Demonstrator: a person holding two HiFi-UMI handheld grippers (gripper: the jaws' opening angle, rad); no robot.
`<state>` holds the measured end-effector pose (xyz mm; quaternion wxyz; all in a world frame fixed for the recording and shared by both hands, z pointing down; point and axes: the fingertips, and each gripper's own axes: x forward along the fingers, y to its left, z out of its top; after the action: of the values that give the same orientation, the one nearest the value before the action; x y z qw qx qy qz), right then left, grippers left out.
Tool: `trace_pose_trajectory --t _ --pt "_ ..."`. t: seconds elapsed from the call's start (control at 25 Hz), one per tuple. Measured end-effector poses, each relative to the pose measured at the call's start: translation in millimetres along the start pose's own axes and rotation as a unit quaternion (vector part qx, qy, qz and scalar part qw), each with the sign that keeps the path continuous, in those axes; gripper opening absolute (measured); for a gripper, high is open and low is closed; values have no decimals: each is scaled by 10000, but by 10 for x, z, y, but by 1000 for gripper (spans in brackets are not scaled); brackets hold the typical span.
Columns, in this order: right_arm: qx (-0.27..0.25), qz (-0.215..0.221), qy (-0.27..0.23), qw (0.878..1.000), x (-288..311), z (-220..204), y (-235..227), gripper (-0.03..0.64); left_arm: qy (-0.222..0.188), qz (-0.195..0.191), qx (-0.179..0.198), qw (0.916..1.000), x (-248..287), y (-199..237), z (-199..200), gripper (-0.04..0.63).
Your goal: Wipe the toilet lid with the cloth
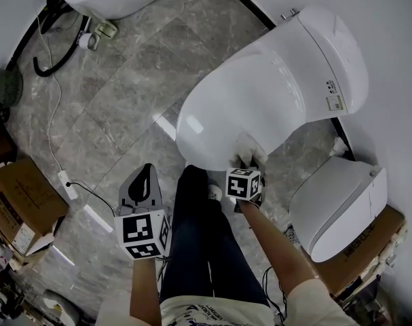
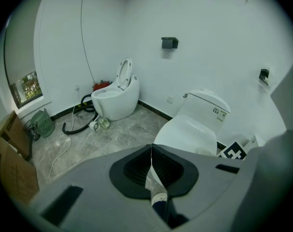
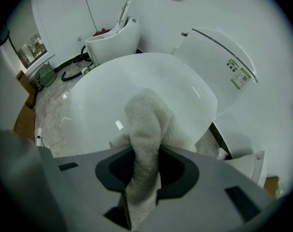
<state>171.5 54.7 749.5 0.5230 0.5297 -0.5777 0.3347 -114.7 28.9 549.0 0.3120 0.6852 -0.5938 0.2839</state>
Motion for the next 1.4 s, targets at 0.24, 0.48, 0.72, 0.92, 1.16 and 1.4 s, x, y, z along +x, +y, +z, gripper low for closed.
trace_pose_trajectory --t 0.24,0.48,0.72,0.92,1.16,1.4 --pt "-43 37 45 10000 -35 4 225 100 -64 80 -72 9999 -57 113 -2 9" --pt "-153 92 63 9998 -70 20 453 100 -45 153 -133 9998 -114 239 -62 9" --pt "-322 231 85 9992 -112 54 737 100 -76 216 -185 9996 -151 322 -65 9" --pt "-533 414 42 9977 -132 72 1001 103 -85 291 -225 9993 -182 394 -82 9" --pt "-699 520 5 9962 -162 82 1199 103 -69 404 -279 9988 -262 475 -139 9" --pt "-802 615 -17 9949 -169 99 1318 103 -65 445 -329 9984 -288 480 -169 9"
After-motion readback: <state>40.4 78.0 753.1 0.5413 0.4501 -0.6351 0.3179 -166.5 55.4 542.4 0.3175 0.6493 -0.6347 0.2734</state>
